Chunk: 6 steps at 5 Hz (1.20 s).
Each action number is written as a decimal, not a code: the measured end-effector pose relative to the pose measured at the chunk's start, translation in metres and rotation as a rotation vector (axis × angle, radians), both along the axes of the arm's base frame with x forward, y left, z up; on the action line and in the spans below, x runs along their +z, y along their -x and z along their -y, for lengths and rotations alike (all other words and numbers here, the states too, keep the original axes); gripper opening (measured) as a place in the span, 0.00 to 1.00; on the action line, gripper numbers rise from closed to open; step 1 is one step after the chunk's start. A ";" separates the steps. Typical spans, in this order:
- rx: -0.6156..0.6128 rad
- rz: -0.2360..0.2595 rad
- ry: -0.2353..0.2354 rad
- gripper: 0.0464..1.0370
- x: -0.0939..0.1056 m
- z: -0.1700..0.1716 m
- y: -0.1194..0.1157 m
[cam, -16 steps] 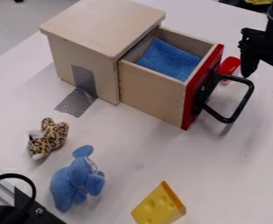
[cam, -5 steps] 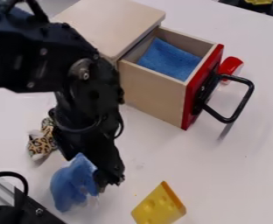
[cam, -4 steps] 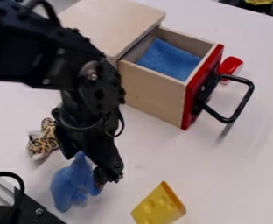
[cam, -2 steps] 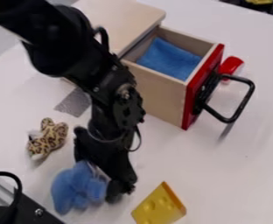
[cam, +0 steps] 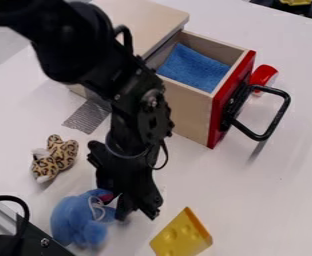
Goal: Put the blue elephant in the drawer
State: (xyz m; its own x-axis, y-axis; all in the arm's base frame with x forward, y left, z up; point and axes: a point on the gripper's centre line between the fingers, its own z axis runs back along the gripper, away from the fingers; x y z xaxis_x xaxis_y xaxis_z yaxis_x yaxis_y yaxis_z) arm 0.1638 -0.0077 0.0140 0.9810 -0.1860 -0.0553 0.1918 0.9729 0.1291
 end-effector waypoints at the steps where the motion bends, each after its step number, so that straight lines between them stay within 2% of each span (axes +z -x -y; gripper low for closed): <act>1: 0.009 0.044 0.002 0.10 0.013 0.002 0.003; 2: 0.014 0.064 0.001 0.01 0.024 0.000 0.006; 4: 0.037 0.146 0.027 0.01 0.052 -0.008 0.002; 5: 0.041 0.217 0.058 0.01 0.074 -0.008 -0.021; 6: 0.035 0.269 0.070 0.01 0.100 -0.012 -0.066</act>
